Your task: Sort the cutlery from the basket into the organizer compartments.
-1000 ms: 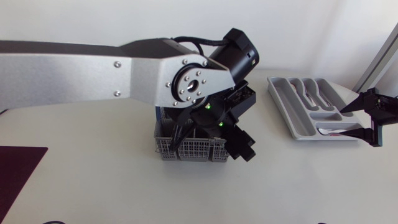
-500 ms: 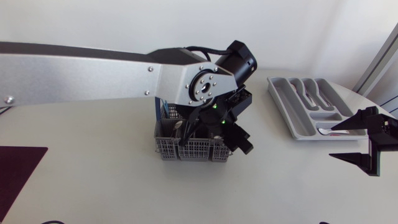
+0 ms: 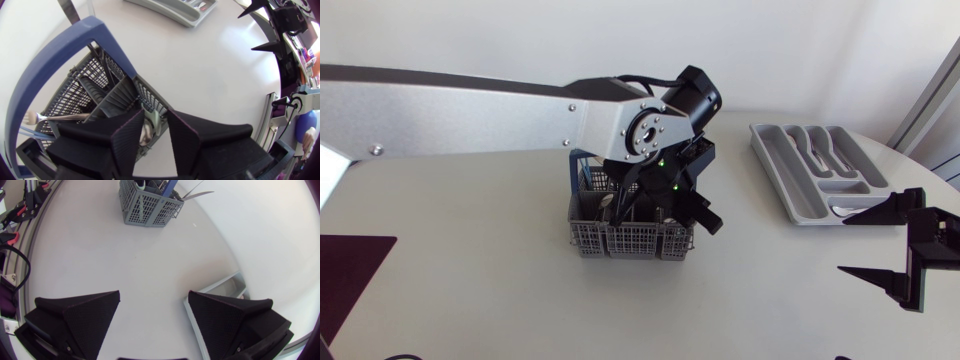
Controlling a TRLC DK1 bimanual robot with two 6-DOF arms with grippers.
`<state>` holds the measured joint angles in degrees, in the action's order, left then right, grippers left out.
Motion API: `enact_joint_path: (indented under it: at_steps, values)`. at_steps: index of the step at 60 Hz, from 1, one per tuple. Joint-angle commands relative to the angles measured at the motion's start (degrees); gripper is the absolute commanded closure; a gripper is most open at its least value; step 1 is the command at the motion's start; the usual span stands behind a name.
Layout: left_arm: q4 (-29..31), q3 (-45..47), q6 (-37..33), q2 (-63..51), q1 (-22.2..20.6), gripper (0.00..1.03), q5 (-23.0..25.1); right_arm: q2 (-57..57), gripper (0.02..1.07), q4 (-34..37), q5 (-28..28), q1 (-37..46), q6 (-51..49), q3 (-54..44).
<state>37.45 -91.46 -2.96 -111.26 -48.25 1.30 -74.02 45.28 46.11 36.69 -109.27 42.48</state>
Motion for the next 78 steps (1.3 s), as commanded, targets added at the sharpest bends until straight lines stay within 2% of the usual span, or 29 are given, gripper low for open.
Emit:
enact_joint_path:
  at_steps: [1,10,28,44,65,78]
  values:
    - [-0.1,-1.35,1.2,-1.68,0.52,0.83,1.6,0.81,0.09,0.87,0.47,-0.56,-0.06,-1.87]
    - [0.17,-1.35,1.73,-1.41,1.49,1.0,3.71,2.21,0.09,0.87,0.39,-0.56,-0.06,-2.58]
    - [1.31,-1.0,1.99,2.1,3.25,1.0,8.89,4.5,0.09,0.95,0.39,-1.35,0.38,-3.9]
    - [3.07,-0.91,1.99,11.16,4.13,1.0,13.29,8.63,0.09,6.58,1.44,-2.85,0.64,-3.72]
    - [5.0,4.01,-2.66,26.27,3.34,1.0,13.29,12.58,0.09,7.99,3.55,-11.64,20.5,0.76]
    - [3.77,10.86,-8.2,28.56,1.84,1.0,14.43,17.68,0.09,7.28,3.81,-21.04,29.29,0.15]
